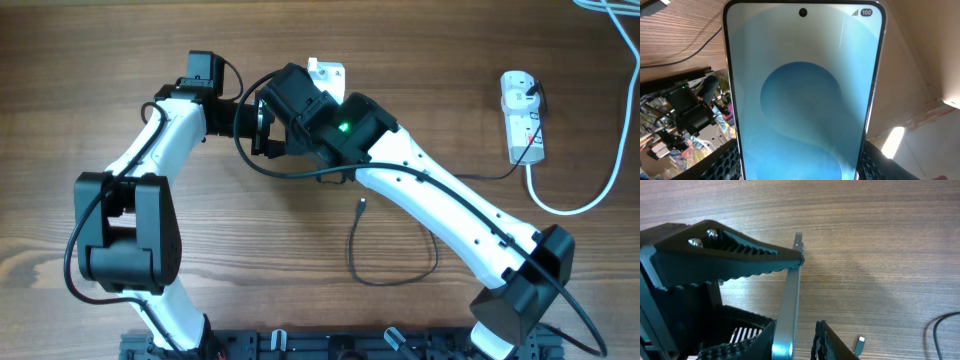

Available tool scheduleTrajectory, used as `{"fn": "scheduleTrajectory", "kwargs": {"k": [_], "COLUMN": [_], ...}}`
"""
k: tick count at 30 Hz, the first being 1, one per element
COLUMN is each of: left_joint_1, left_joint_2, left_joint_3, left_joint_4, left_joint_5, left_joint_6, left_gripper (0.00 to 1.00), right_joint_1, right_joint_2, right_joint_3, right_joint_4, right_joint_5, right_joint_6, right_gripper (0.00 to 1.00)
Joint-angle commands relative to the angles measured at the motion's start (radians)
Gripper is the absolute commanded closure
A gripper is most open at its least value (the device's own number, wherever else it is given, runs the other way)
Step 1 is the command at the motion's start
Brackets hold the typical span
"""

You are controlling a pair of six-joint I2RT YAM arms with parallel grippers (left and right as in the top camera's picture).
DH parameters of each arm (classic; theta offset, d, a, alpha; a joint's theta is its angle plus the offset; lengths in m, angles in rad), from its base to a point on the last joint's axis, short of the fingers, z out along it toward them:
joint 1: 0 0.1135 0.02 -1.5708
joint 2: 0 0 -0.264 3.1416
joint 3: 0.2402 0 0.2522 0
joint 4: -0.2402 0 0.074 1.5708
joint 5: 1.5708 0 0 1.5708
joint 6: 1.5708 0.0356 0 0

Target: Plug charger to phone and switch on socket

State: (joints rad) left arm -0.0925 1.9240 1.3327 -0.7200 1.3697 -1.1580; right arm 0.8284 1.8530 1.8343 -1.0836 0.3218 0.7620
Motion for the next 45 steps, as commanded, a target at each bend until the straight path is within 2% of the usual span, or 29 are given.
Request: {"fn": "scheduleTrajectory", "kwargs": {"k": [1, 28, 32, 37, 39, 40, 41, 45], "left_joint_1": [-0.001, -0.001, -0.001, -0.001, -0.001, -0.001, -0.001, -0.001], "left_joint_2": [-0.034, -0.034, -0.034, -0.034, -0.034, -0.034, -0.034, -0.034], "left_joint_3": [0.005, 0.005, 0.005, 0.005, 0.005, 0.005, 0.005, 0.005], "left_joint_4": [0.003, 0.003, 0.003, 0.003, 0.003, 0.003, 0.003, 0.003], "left_joint_5": [0.050, 0.054, 0.053, 0.053, 0.053, 0.053, 0.053, 0.053], "left_joint_6": [-0.003, -0.002, -0.002, -0.002, -0.002, -0.002, -0.002, -0.002], "left_gripper": [0.42, 0.42, 0.38, 0.36, 0.26, 0.10, 0.00, 0.00], "right_joint_1": [0.003, 0.002, 0.002, 0.002, 0.002, 0.002, 0.002, 0.000], "right_joint_2": [0.009, 0.009, 0.009, 0.009, 0.009, 0.009, 0.009, 0.009], "right_joint_3": [0.010, 0.010, 0.010, 0.010, 0.010, 0.010, 0.010, 0.010], "right_joint_4": [-0.002, -0.001, 0.003, 0.007, 0.007, 0.008, 0.009, 0.006], "right_joint_5": [-0.017, -0.016, -0.016, -0.016, -0.016, -0.016, -0.010, 0.039], "right_joint_6": [-0.004, -0.003, 0.000, 0.000, 0.000, 0.002, 0.021, 0.238], "right_gripper": [0.74, 0.91, 0.96, 0.96, 0.96, 0.96, 0.96, 0.96]}}
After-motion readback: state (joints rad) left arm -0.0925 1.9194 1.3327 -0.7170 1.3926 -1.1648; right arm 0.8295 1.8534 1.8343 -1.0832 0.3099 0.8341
